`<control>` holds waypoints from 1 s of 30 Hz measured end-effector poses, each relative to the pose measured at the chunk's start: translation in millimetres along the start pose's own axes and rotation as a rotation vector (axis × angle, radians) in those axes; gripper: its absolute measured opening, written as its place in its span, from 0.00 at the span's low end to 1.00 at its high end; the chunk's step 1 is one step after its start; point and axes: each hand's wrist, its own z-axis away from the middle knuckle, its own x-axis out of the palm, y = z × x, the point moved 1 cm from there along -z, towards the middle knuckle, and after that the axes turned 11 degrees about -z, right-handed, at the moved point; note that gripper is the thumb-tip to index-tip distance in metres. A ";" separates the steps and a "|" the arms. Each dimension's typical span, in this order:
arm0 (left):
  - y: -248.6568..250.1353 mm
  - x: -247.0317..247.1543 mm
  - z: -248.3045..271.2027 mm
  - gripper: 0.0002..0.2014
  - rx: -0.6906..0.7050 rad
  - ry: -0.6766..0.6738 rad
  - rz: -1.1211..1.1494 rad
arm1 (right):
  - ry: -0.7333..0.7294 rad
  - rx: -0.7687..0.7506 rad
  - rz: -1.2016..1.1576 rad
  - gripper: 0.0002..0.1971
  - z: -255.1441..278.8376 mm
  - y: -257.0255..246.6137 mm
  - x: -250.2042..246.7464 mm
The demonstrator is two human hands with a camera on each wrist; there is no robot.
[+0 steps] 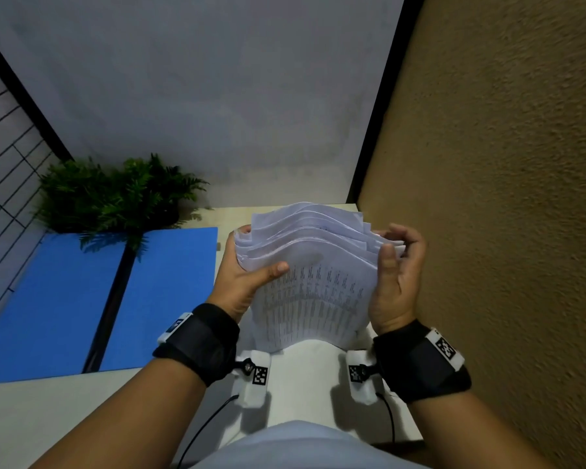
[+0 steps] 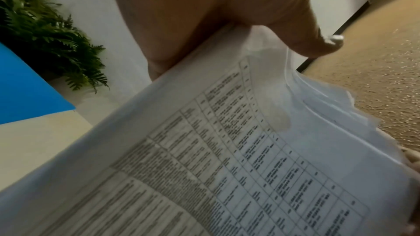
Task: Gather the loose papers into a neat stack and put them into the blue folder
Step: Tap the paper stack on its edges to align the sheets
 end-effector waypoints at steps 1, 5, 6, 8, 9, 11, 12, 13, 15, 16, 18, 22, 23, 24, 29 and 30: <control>3.1 2.0 1.2 0.51 0.014 0.032 0.015 | 0.006 -0.058 0.068 0.25 0.2 -2.4 1.3; 13.4 5.5 4.7 0.43 0.075 0.127 0.027 | -0.006 -0.193 0.250 0.24 -3.9 -10.2 1.3; 14.7 6.0 5.3 0.42 0.090 0.135 0.011 | -0.028 -0.192 0.267 0.23 -5.3 -12.2 3.4; 19.1 8.0 6.5 0.39 0.120 0.164 -0.026 | -0.048 -0.177 0.270 0.16 -8.0 -15.0 7.9; 20.9 9.1 7.1 0.37 0.141 0.188 -0.045 | -0.035 -0.183 0.257 0.12 -9.2 -16.6 9.5; 22.0 10.1 6.6 0.33 0.174 0.240 -0.080 | 0.021 -0.217 0.241 0.05 -10.7 -17.8 10.3; 22.0 10.0 6.2 0.31 0.172 0.264 -0.087 | 0.050 -0.221 0.240 0.03 -10.3 -16.3 8.9; 21.8 9.5 5.8 0.30 0.159 0.284 -0.082 | 0.077 -0.209 0.238 0.03 -9.4 -13.5 7.2; 20.7 9.7 4.9 0.31 0.120 0.318 -0.066 | 0.129 -0.180 0.225 0.05 -7.0 -10.0 3.6; 20.3 10.5 4.8 0.31 0.105 0.331 -0.063 | 0.151 -0.196 0.226 0.07 -6.3 -9.4 2.5; 21.5 13.7 6.7 0.33 0.097 0.324 -0.052 | 0.130 -0.267 0.236 0.08 -4.6 -11.3 1.9; 24.5 19.7 8.9 0.31 0.115 0.268 -0.065 | 0.011 -0.311 0.346 0.08 -5.0 -11.5 2.9; 25.6 20.4 9.1 0.31 0.121 0.268 -0.072 | 0.028 -0.298 0.358 0.05 -5.7 -9.4 1.9; 25.9 20.7 8.7 0.31 0.125 0.272 -0.074 | 0.065 -0.285 0.361 0.03 -5.9 -6.9 0.1; 27.6 23.4 7.6 0.25 0.132 0.260 -0.086 | 0.098 -0.280 0.313 0.07 -3.1 -2.4 -5.1; 27.7 23.9 7.6 0.24 0.137 0.257 -0.096 | 0.060 -0.298 0.317 0.08 -1.6 -3.6 -5.3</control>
